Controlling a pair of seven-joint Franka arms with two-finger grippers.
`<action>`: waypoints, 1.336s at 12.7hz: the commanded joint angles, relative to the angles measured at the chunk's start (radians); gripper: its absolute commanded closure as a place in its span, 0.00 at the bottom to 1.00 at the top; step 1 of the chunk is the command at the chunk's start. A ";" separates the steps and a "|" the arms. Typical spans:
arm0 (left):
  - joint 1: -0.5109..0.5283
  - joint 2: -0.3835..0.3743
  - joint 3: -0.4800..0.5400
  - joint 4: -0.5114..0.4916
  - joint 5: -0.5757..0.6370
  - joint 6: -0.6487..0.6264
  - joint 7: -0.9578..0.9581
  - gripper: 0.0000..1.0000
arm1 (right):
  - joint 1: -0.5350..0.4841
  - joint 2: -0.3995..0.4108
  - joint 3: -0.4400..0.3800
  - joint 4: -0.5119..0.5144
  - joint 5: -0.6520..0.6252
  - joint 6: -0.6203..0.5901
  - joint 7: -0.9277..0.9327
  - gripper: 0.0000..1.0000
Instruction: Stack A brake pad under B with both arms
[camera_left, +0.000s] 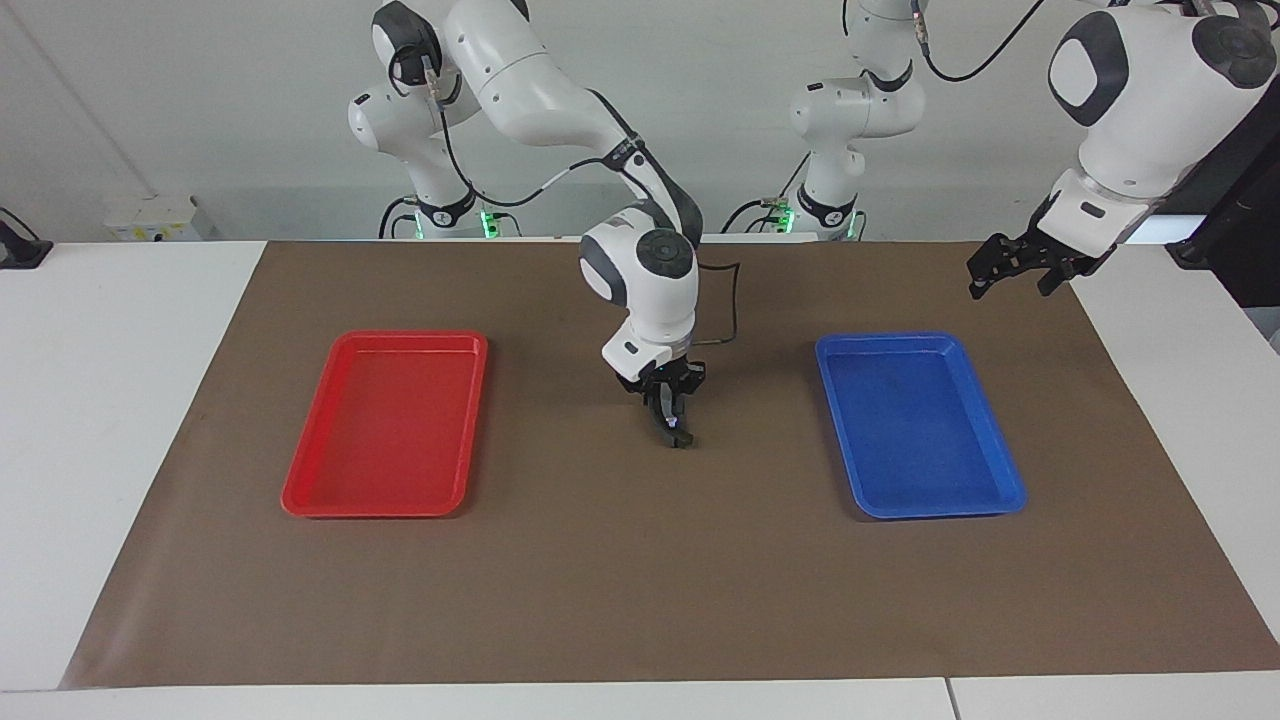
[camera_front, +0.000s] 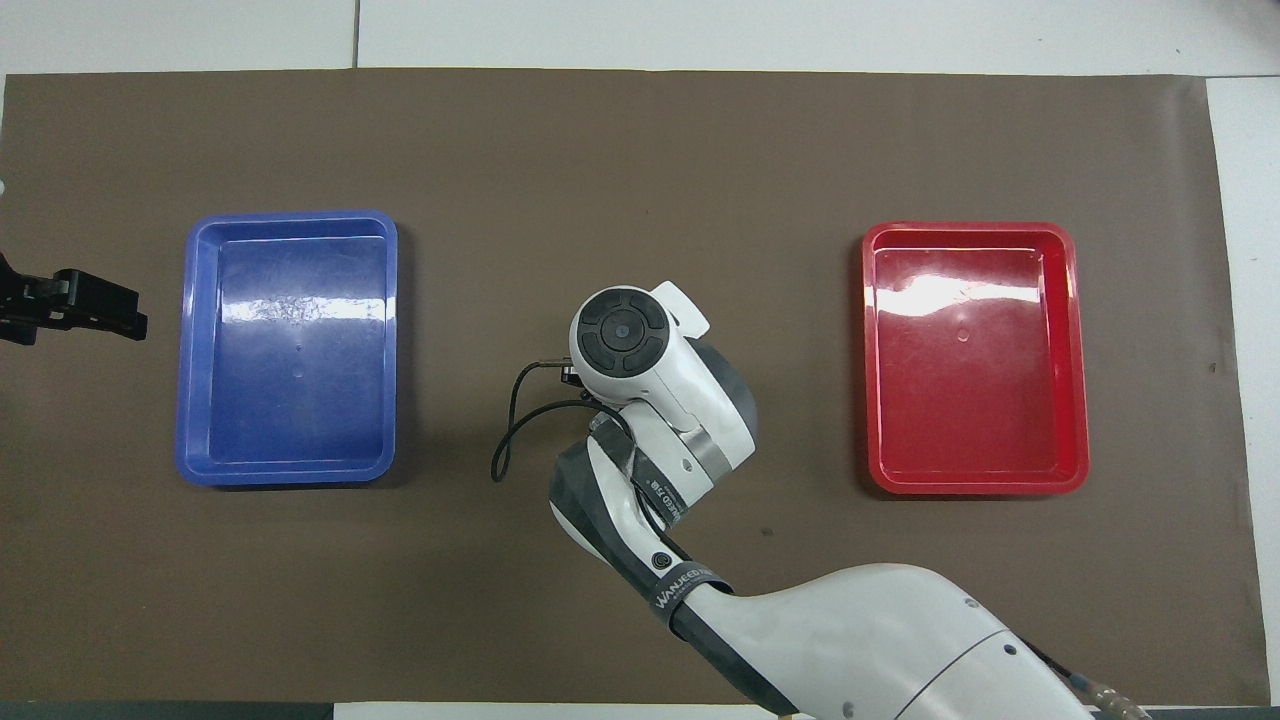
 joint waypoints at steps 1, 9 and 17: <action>0.004 -0.021 -0.004 -0.017 0.006 -0.001 -0.009 0.00 | -0.007 -0.022 0.003 -0.023 0.006 0.007 0.041 0.01; 0.005 -0.021 -0.004 -0.017 0.006 -0.001 -0.009 0.00 | -0.204 -0.243 -0.009 -0.009 -0.066 -0.105 -0.009 0.01; 0.004 -0.021 -0.004 -0.017 0.006 -0.001 -0.009 0.00 | -0.528 -0.470 -0.008 0.000 -0.099 -0.362 -0.434 0.01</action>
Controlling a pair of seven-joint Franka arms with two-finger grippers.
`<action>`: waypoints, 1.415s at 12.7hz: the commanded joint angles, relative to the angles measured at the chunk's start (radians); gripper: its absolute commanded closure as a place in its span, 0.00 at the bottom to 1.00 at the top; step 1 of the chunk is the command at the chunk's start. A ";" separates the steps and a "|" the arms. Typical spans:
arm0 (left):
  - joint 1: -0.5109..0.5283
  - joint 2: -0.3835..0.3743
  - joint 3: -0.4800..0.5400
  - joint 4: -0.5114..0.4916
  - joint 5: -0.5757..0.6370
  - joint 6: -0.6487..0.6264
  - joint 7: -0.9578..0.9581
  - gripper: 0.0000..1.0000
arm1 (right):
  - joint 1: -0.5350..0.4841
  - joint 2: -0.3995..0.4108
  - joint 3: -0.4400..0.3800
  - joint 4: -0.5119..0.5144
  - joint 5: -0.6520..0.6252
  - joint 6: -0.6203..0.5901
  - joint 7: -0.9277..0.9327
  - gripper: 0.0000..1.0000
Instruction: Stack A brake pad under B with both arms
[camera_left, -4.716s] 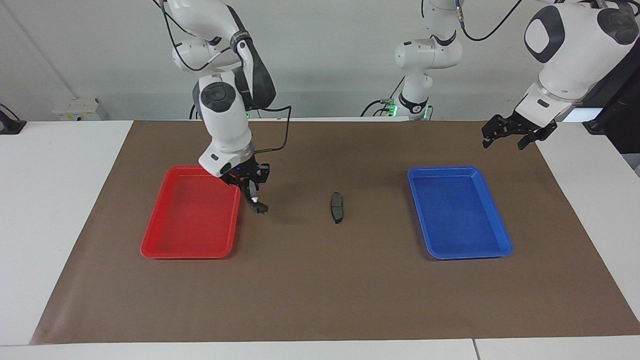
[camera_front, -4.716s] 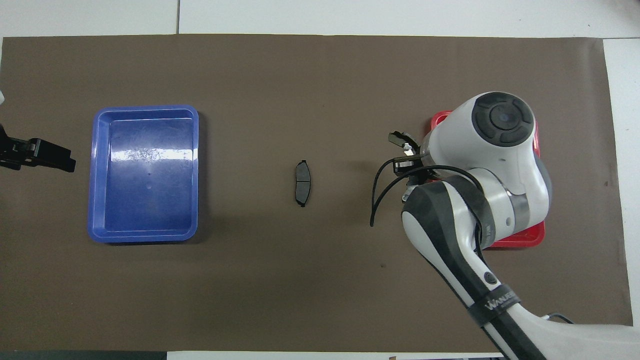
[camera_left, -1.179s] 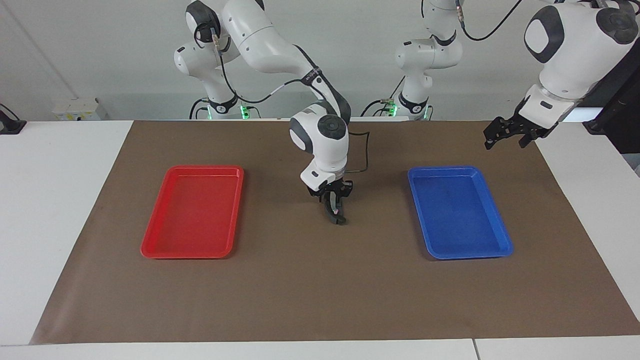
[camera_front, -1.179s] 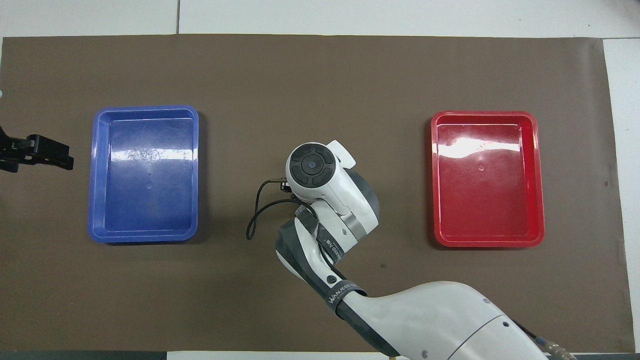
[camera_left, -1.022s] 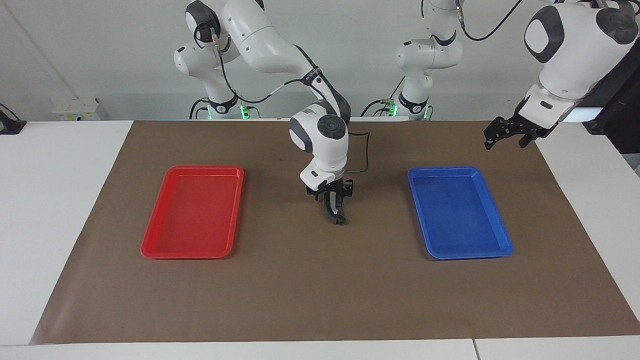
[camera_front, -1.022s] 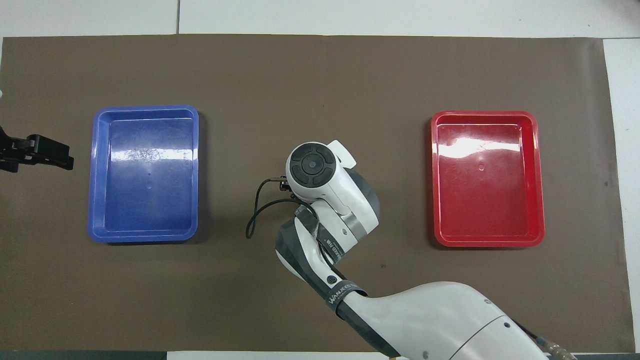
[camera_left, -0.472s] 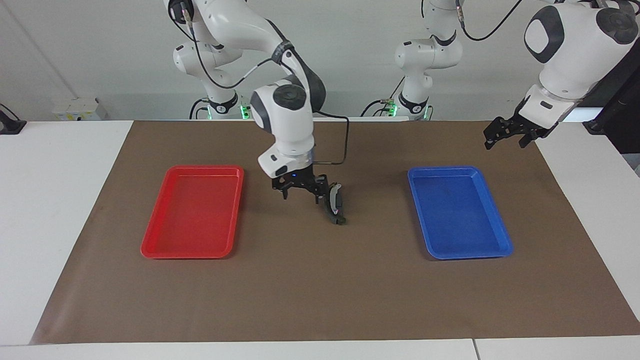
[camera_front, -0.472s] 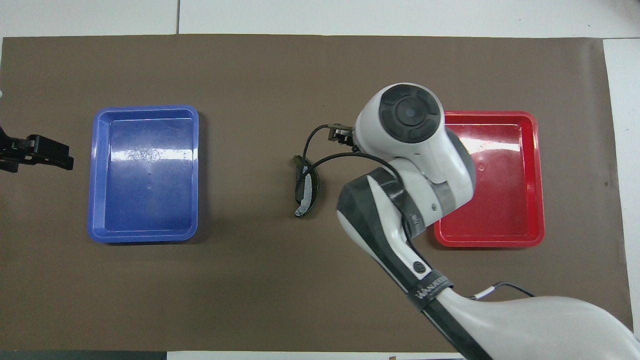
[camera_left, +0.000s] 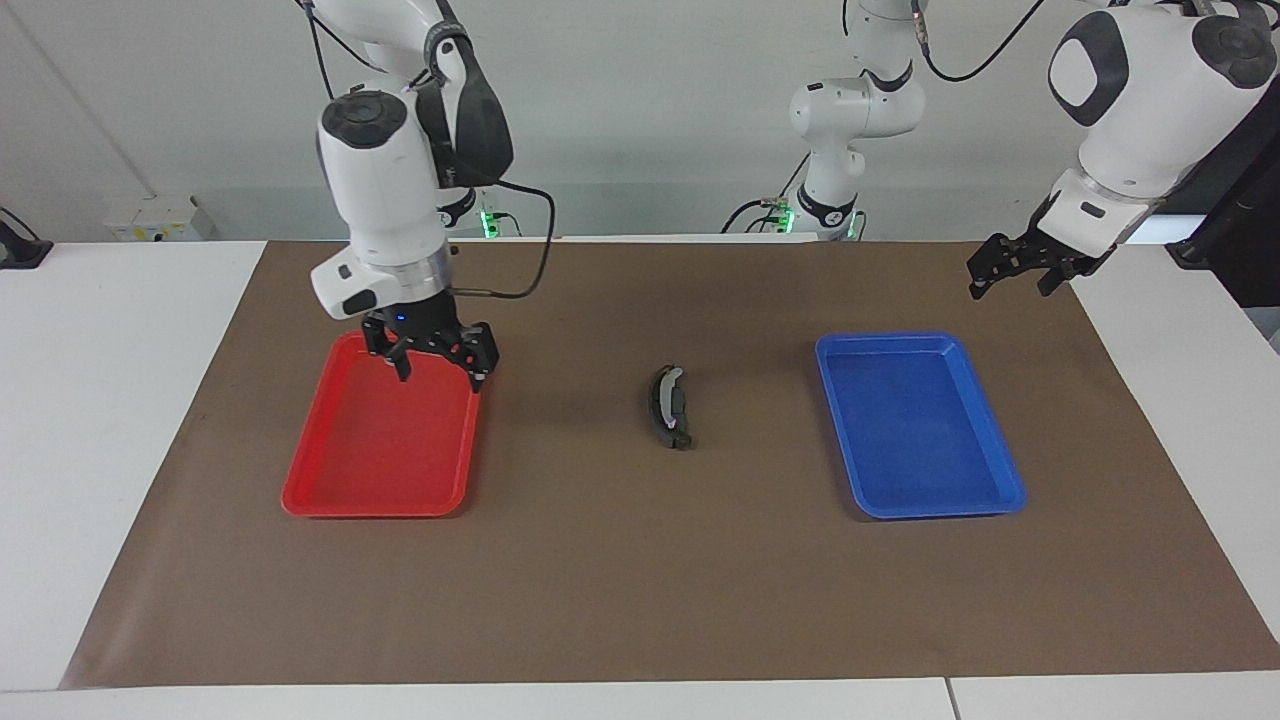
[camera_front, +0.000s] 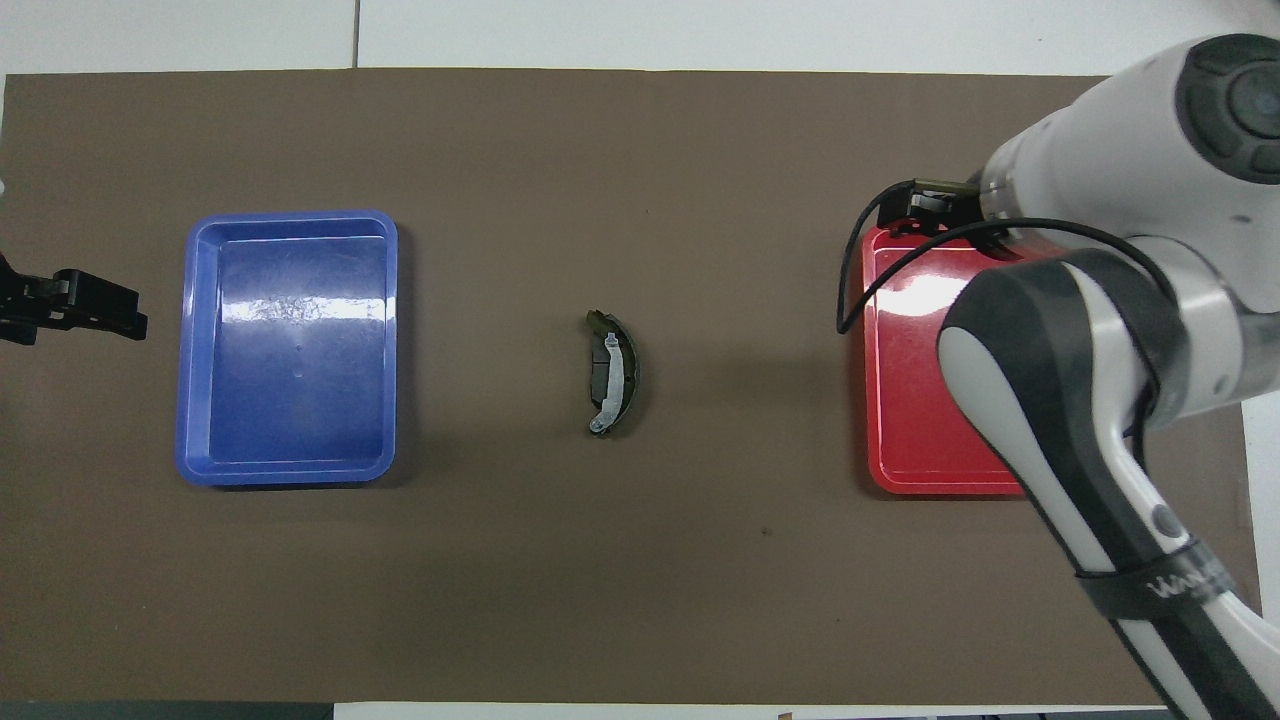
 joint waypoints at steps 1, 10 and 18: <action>0.004 -0.021 -0.004 -0.017 0.006 -0.001 -0.009 0.00 | -0.081 -0.088 0.018 -0.016 -0.004 -0.088 -0.107 0.01; 0.005 -0.021 -0.004 -0.017 0.006 -0.001 -0.008 0.00 | -0.189 -0.147 0.006 0.077 0.071 -0.384 -0.216 0.01; 0.004 -0.021 -0.004 -0.017 0.006 -0.003 -0.008 0.00 | -0.143 -0.156 -0.038 0.065 0.072 -0.401 -0.213 0.01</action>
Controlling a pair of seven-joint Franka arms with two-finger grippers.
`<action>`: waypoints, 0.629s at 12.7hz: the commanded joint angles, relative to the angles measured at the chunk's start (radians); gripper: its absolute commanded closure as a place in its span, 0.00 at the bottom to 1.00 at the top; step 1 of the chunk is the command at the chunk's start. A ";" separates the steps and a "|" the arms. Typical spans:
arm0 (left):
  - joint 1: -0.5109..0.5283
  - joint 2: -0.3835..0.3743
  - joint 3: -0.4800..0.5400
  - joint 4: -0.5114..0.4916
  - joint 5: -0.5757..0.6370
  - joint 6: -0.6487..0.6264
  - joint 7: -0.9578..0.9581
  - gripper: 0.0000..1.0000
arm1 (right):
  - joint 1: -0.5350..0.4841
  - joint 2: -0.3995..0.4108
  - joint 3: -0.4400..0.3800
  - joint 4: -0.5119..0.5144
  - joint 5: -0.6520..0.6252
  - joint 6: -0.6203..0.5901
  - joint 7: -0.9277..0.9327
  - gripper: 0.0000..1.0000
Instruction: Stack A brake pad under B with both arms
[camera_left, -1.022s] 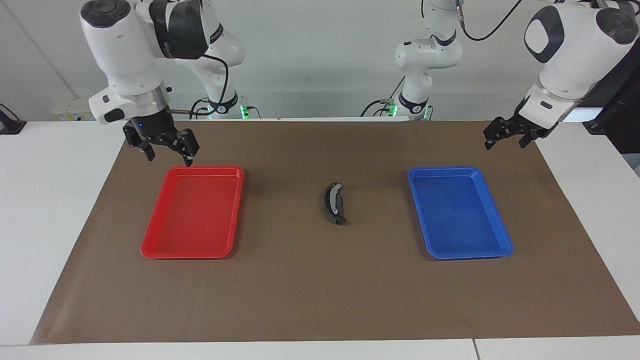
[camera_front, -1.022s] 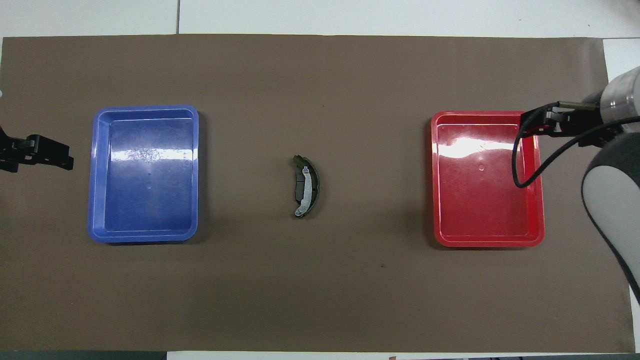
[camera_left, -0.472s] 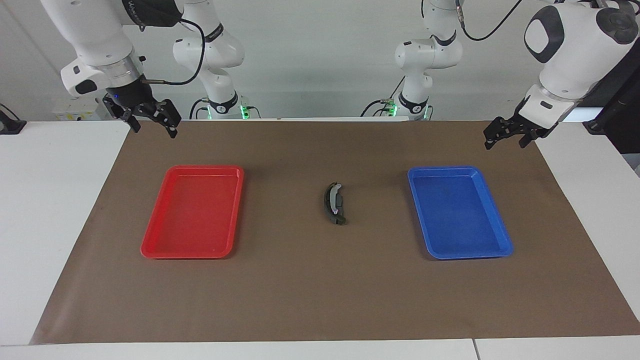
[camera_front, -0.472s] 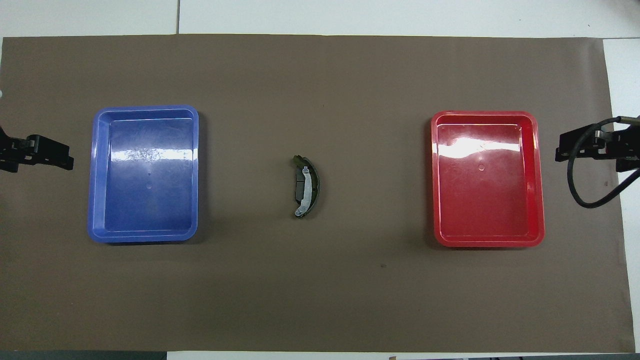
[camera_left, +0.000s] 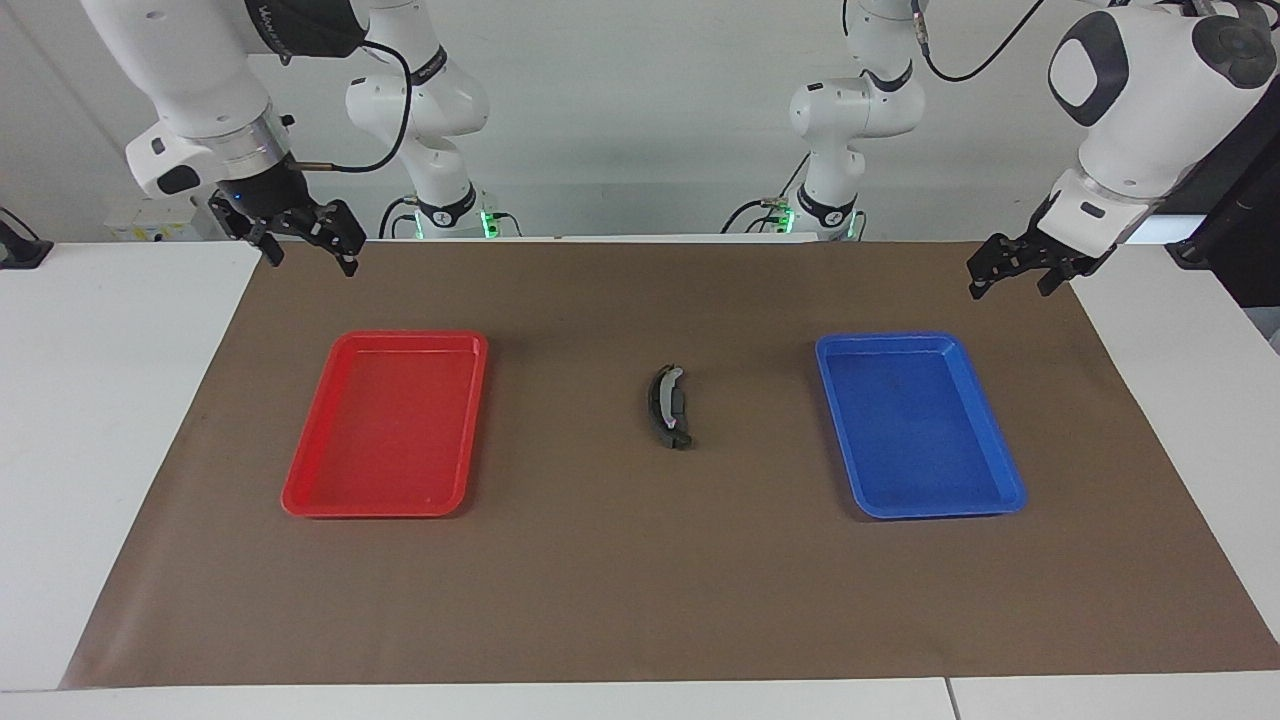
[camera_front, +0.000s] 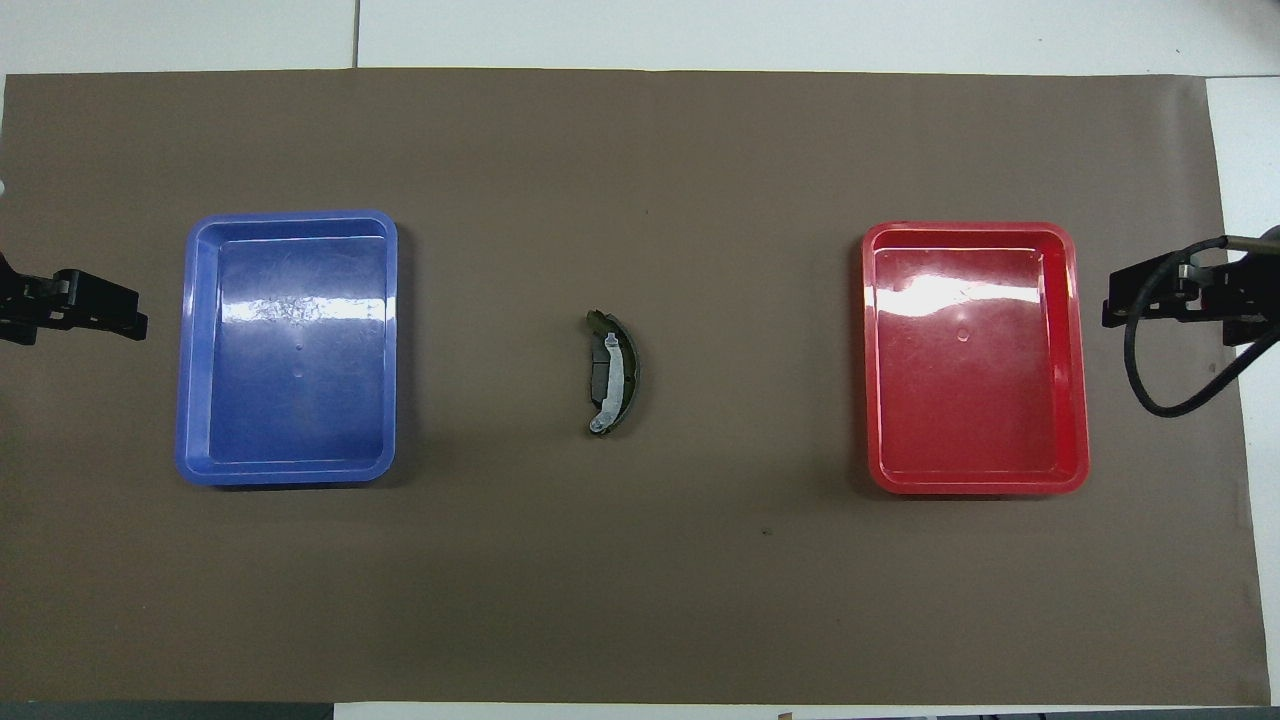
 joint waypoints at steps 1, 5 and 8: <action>0.004 -0.021 -0.004 -0.017 0.006 -0.001 -0.009 0.00 | 0.018 0.003 -0.035 0.011 0.020 -0.026 -0.013 0.01; 0.004 -0.021 -0.004 -0.017 0.006 -0.001 -0.009 0.00 | 0.018 0.009 -0.035 0.020 0.025 -0.038 -0.001 0.01; 0.004 -0.021 -0.004 -0.017 0.006 -0.001 -0.009 0.00 | 0.018 0.012 -0.033 0.027 0.008 -0.038 -0.004 0.01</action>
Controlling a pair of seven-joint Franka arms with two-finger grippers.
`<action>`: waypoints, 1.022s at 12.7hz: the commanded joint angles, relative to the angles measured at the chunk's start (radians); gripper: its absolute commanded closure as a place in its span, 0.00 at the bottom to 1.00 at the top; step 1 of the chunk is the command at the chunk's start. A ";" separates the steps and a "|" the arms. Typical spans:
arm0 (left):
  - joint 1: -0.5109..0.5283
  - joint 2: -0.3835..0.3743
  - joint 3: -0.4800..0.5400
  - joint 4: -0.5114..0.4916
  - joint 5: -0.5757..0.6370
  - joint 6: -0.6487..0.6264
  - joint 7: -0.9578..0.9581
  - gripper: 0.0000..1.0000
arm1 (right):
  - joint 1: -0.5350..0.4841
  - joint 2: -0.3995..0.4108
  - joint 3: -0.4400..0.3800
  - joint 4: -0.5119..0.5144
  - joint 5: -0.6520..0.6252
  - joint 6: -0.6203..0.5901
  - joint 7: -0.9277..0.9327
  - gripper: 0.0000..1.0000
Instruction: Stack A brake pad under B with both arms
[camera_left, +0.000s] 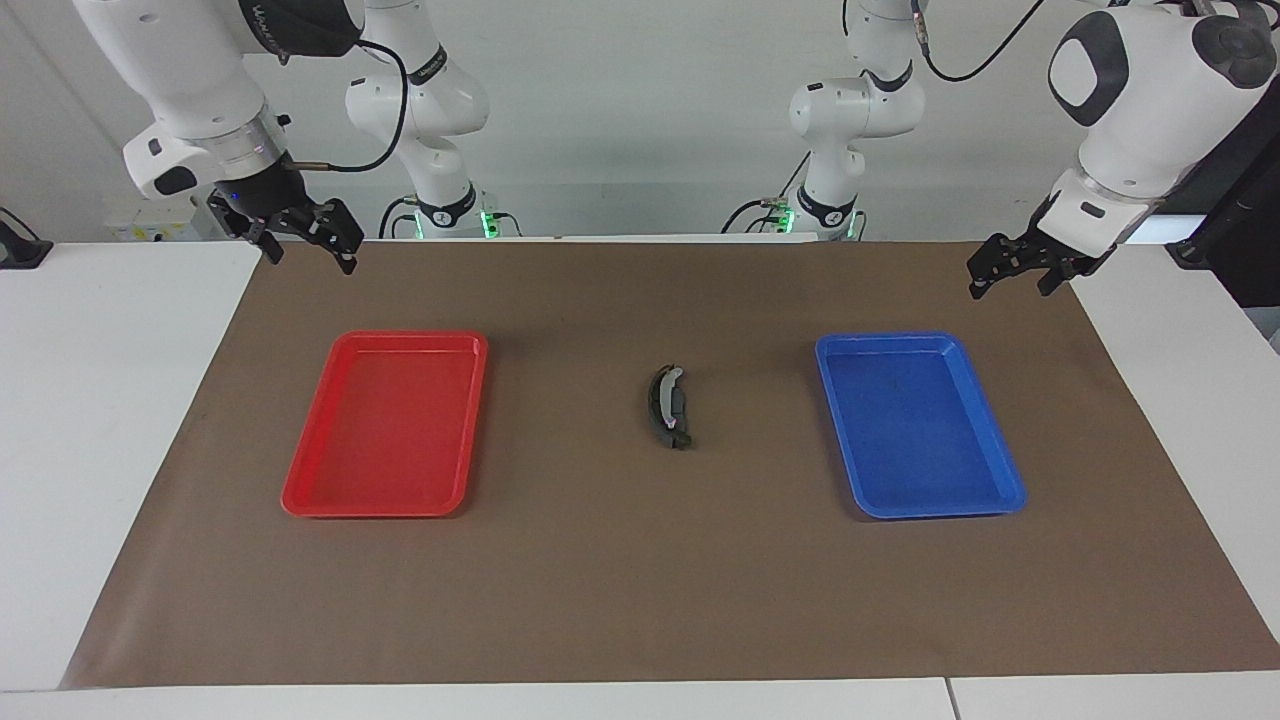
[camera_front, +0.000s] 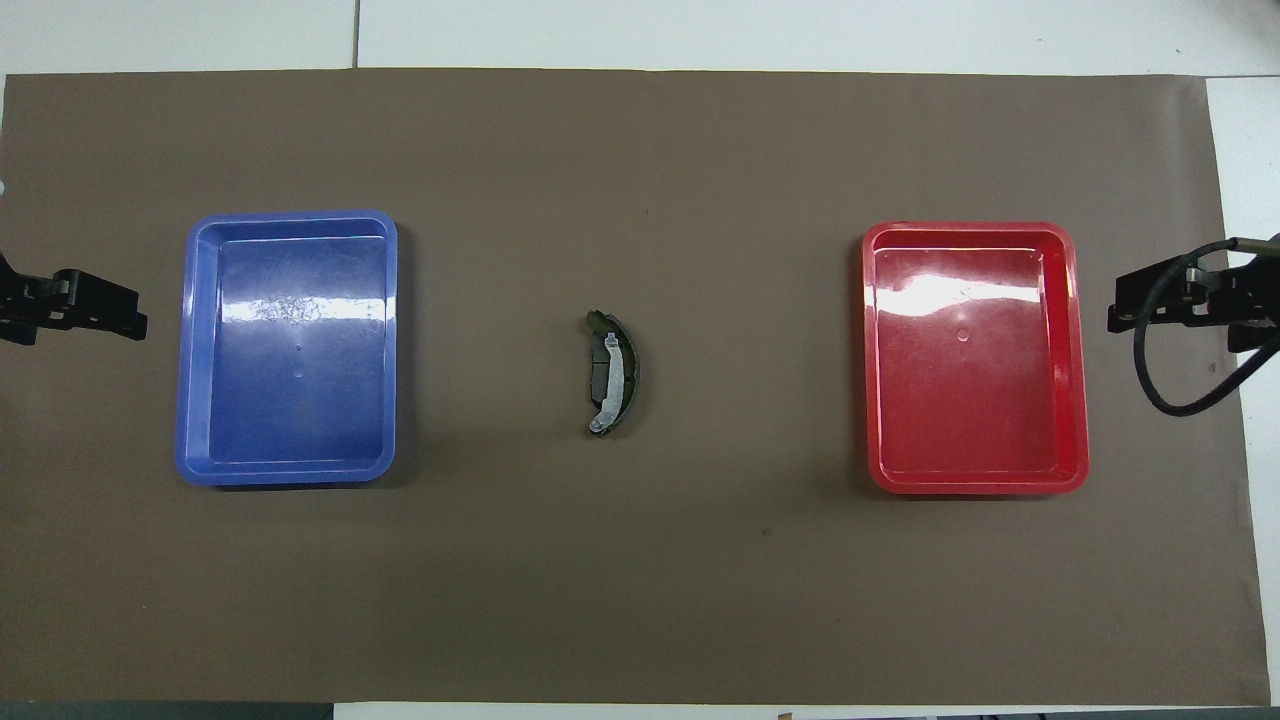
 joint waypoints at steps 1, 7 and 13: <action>0.004 -0.021 -0.004 -0.017 0.006 -0.001 -0.008 0.00 | 0.004 0.014 -0.007 0.026 -0.013 -0.019 -0.010 0.01; 0.004 -0.021 -0.004 -0.017 0.006 -0.001 -0.009 0.00 | -0.004 0.046 -0.007 0.118 -0.046 -0.102 -0.019 0.01; 0.004 -0.021 -0.004 -0.017 0.006 -0.001 -0.009 0.00 | -0.002 0.046 -0.007 0.112 -0.058 -0.094 -0.071 0.01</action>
